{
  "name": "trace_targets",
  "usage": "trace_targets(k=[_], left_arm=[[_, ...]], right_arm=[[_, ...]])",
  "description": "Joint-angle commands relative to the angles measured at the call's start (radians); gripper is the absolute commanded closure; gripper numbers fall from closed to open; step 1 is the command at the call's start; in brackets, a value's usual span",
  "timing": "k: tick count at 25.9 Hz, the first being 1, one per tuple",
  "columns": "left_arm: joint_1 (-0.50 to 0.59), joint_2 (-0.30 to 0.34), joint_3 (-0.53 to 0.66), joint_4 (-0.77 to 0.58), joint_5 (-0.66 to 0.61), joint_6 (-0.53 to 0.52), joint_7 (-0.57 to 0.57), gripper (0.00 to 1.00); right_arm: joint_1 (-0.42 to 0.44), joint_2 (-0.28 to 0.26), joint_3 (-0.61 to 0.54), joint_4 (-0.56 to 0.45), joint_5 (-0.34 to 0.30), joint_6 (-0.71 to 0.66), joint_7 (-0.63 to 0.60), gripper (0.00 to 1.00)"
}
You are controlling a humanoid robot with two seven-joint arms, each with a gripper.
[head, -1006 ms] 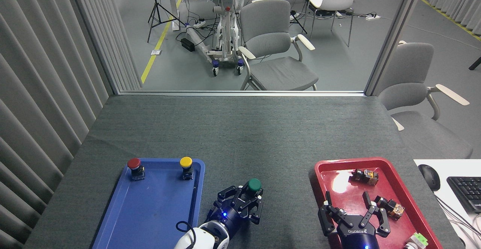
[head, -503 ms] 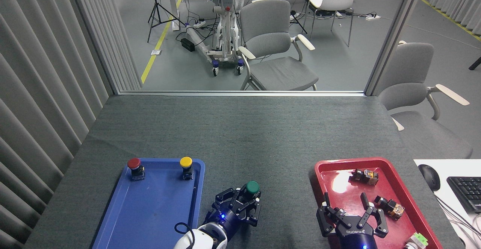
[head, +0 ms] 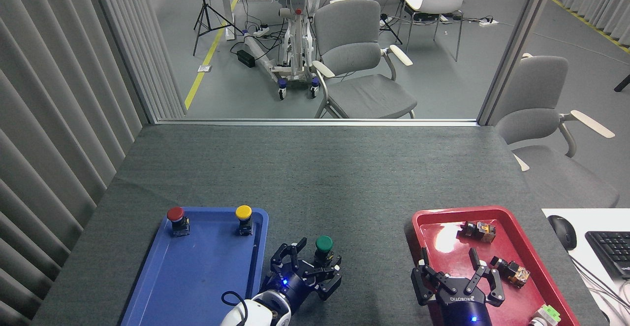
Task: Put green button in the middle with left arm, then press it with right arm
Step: 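Release the green button and withdraw the left gripper to the tray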
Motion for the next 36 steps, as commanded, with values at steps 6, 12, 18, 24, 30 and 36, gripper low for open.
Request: trace_targets(k=[6,12,18,24,30,36], left_arm=[[0.143,0.154,0.084,-0.307,0.001,0.002,-0.005,0.01],[0.272,0.366,0.110,-0.623,0.017,-0.004,-0.011,0.01],[0.457,0.501,0.339,-0.850,0.049,-0.016,-0.011,0.01],[0.525,0.522,0.566,-0.861,0.072,-0.035,-0.016,0.01],[0.534,0.505,0.629,-0.881,0.109,-0.127,-0.074,0.01],[0.536,0.498,0.670,-0.878,0.144,-0.156,-0.114,0.01]], right_arm=[[-0.016,0.002,0.036,0.026,0.001,-0.001,-0.002,0.01],[-0.087,-0.009,0.115,0.084,-0.001,-0.008,-0.002,0.01],[-0.161,-0.010,0.201,0.167,-0.004,-0.005,-0.002,0.01],[-0.228,-0.001,0.285,0.239,-0.010,-0.011,-0.003,0.21],[-0.274,-0.001,0.372,0.310,-0.009,-0.096,-0.008,0.62],[-0.312,0.039,0.417,0.351,-0.001,-0.099,-0.005,0.88]])
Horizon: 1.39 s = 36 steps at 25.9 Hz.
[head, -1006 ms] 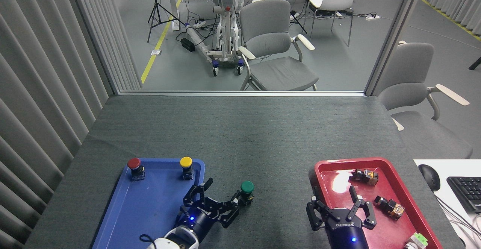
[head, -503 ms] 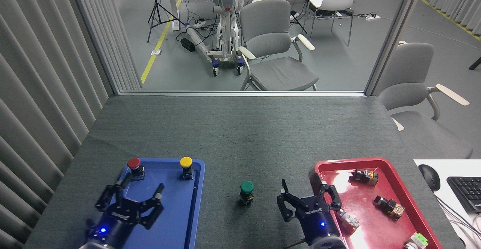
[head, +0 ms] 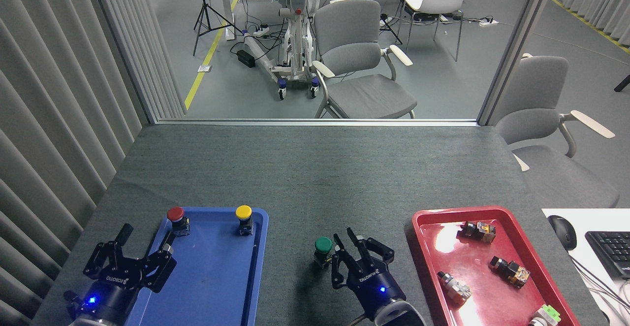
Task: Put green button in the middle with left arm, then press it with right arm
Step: 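Press down on the green button with the right gripper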
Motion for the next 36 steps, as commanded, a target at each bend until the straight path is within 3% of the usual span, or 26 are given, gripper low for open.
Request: trace_targets(k=[1,4,18,24,36], left_arm=[[-0.001,-0.006,0.017,0.000,0.010,-0.003,-0.069,0.01],[-0.001,-0.007,0.041,0.000,0.008,-0.011,-0.175,0.01],[-0.001,-0.006,0.049,0.002,0.097,-0.011,-0.154,0.01],[-0.007,-0.041,0.050,0.017,0.108,-0.017,-0.152,0.01],[-0.025,-0.041,0.050,0.034,0.109,-0.017,-0.152,0.01]], right_arm=[[-0.025,0.029,0.026,0.039,0.004,0.000,0.005,0.90],[-0.052,0.049,0.029,0.084,0.004,0.005,0.007,0.93],[-0.104,0.081,0.050,0.205,-0.001,0.038,0.008,0.94],[-0.104,0.076,0.050,0.217,-0.005,0.044,0.046,0.92],[-0.104,0.078,0.062,0.227,-0.007,0.058,0.026,0.90]])
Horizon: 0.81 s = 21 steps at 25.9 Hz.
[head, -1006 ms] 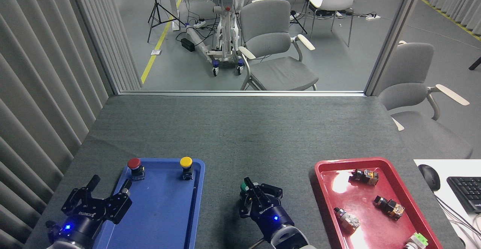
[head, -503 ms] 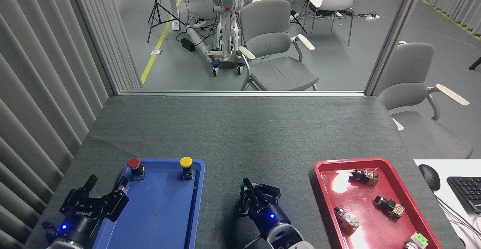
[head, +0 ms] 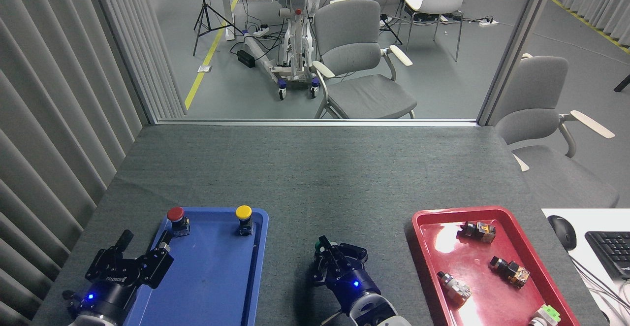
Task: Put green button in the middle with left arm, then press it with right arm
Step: 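Press down on the green button with the right gripper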
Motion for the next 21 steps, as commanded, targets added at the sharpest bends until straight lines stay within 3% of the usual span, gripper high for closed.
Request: trace_targets(k=[1,7,14,21], left_arm=[[-0.008,0.001,0.000,0.005,0.000,0.000,0.000,0.01],[-0.008,0.001,0.000,0.018,0.000,0.000,0.001,0.01],[-0.008,0.013,-0.005,0.018,-0.003,-0.031,0.001,0.01],[-0.015,-0.032,-0.005,0.013,-0.009,-0.044,0.001,0.01]], right_arm=[[0.001,0.003,-0.001,-0.016,-0.002,0.028,-0.031,0.90],[-0.002,0.004,-0.007,-0.071,-0.041,0.115,-0.172,0.89],[0.008,-0.008,-0.027,-0.109,-0.045,0.123,-0.204,0.88],[0.125,-0.045,-0.192,-0.212,-0.045,0.114,-0.203,0.80]])
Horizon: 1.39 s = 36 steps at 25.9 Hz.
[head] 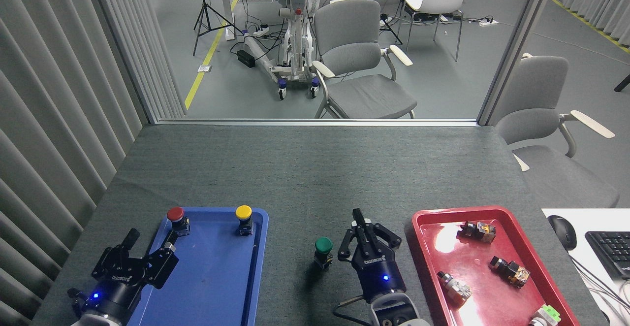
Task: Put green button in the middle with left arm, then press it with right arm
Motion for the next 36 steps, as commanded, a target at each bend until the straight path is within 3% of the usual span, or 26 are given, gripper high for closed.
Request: trace_targets(k=[1,3,6,7,8,24,36], left_arm=[[-0.015,-0.014,-0.002,0.003,-0.009,-0.007,-0.001,0.01],[-0.020,-0.017,0.001,-0.009,-0.009,-0.011,-0.001,0.01],[-0.021,-0.014,0.003,-0.026,-0.009,-0.011,-0.001,0.01],[-0.026,-0.014,0.003,-0.022,-0.011,-0.011,-0.001,0.01],[-0.034,-0.014,0.003,-0.017,-0.011,-0.011,-0.001,0.01],[-0.044,0.003,0.004,-0.020,-0.003,-0.019,-0.005,0.01],[-0.034,0.001,0.004,-0.026,0.005,-0.051,-0.010,0.01]], right_arm=[[0.070,-0.034,-0.086,-0.061,0.000,-0.012,0.003,0.78],[0.101,-0.051,-0.118,-0.091,0.000,-0.018,0.006,0.64],[0.135,-0.082,-0.141,-0.116,-0.014,-0.018,0.008,0.17],[0.142,-0.086,-0.141,-0.122,-0.026,-0.018,0.008,0.05],[0.147,-0.090,-0.141,-0.125,-0.034,-0.018,0.008,0.01],[0.239,-0.128,-0.158,-0.228,-0.037,-0.015,0.008,0.01],[0.250,-0.131,-0.181,-0.257,-0.037,-0.011,0.014,0.01]])
